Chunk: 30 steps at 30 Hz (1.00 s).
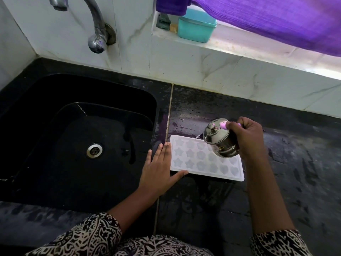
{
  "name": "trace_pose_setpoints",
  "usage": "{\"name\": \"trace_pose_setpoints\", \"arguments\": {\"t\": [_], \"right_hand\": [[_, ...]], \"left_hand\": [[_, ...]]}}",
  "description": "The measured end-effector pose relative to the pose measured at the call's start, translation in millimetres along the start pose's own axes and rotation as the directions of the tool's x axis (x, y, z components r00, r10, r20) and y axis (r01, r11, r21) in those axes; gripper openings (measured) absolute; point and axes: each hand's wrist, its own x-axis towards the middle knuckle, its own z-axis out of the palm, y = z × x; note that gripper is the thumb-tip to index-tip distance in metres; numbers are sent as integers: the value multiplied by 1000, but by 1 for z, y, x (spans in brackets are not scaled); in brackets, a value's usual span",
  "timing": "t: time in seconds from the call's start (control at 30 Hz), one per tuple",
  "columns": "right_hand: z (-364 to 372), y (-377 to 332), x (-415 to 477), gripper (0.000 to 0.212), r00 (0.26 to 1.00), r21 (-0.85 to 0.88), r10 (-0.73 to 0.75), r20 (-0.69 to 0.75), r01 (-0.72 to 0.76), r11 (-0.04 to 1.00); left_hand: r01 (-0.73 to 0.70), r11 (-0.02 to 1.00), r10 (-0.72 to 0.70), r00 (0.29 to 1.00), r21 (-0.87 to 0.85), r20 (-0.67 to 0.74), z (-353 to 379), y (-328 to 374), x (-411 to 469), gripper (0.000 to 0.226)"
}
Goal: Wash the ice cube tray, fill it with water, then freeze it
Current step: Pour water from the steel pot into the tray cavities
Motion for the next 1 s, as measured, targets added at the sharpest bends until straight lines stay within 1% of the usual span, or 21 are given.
{"name": "trace_pose_setpoints", "arguments": {"t": [0.1, 0.23, 0.33, 0.43, 0.57, 0.77, 1.0], "right_hand": [[-2, 3, -1, 34, 998, 127, 51, -23, -48, 991], [-6, 7, -3, 31, 988, 325, 146, -57, -120, 938], [-10, 9, -4, 30, 982, 383, 177, -72, -136, 914], [-16, 12, -4, 29, 981, 359, 176, -80, -136, 923], [-20, 13, -3, 28, 984, 264, 143, -101, -112, 958], [-20, 13, -5, 35, 991, 194, 76, -110, -54, 980], [-24, 13, -7, 29, 993, 75, 52, -102, -45, 996]], "left_hand": [[-2, 1000, 2, 1000, -4, -1, 0, 0, 0, 110], [-1, 1000, 1, 1000, -1, 1, 0, 0, 0, 110], [-3, 1000, 3, 1000, 0, 0, 0, 0, -1, 110], [-5, 1000, 5, 1000, 3, 1, 0, 0, 0, 110], [-6, 1000, 6, 1000, 3, -2, 0, -1, 0, 110], [-4, 1000, 4, 1000, 16, -2, 0, 0, -1, 111], [-5, 1000, 5, 1000, 7, -2, -1, 0, -1, 110]]}}
